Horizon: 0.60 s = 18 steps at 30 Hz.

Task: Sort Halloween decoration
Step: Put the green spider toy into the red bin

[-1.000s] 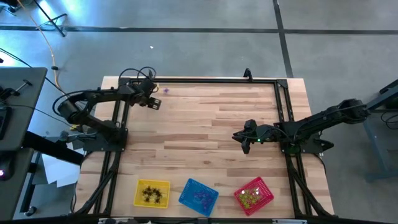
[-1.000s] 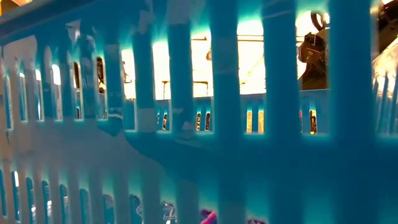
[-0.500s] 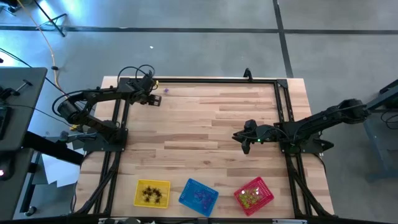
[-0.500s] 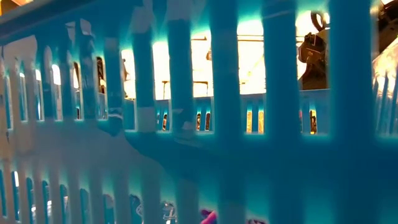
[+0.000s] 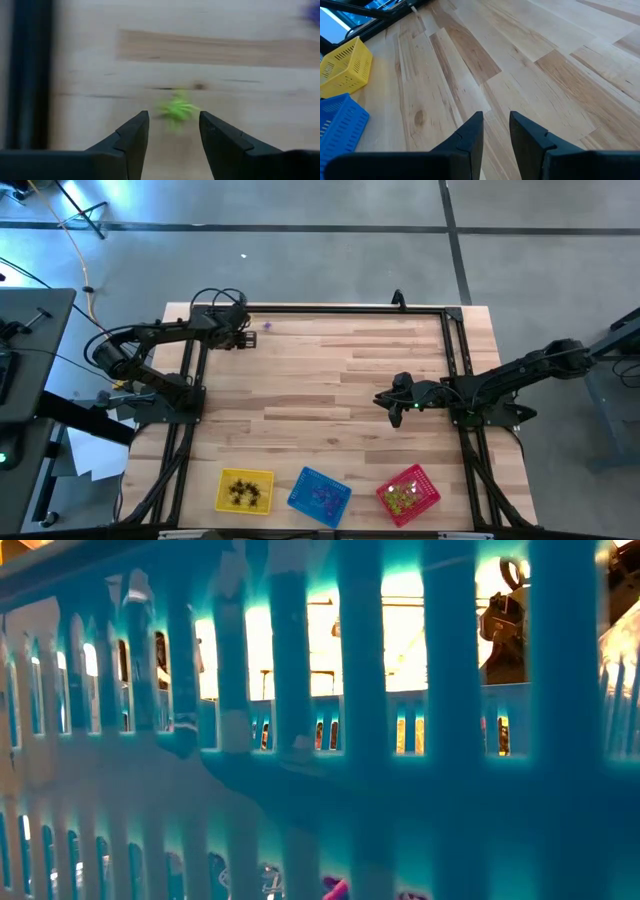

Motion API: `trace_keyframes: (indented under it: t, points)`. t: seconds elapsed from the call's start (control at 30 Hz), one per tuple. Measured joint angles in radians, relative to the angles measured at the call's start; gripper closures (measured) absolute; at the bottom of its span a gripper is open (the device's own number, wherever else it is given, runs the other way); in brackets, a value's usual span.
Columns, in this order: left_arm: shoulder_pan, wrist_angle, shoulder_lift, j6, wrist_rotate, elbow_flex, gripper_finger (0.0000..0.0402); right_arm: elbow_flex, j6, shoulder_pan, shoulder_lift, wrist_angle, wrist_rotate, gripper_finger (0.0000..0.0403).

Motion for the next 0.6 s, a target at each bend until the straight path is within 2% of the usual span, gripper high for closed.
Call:
trace_keyframes:
  t: [0.13, 0.37, 0.6]
  points:
    - [0.033, -0.066, 0.0, -0.061, -0.018, 0.0, 0.0259, 0.0, 0.0, 0.0, 0.0, 0.0, 0.0, 0.0311]
    - [0.042, -0.02, 0.0, -0.068, 0.086, 0.0, 0.0282, 0.0, 0.0, 0.0, 0.0, 0.0, 0.0, 0.0311]
    - [0.052, 0.05, 0.005, -0.087, 0.052, 0.0, 0.0282, 0.0, 0.0, 0.0, 0.0, 0.0, 0.0, 0.0311]
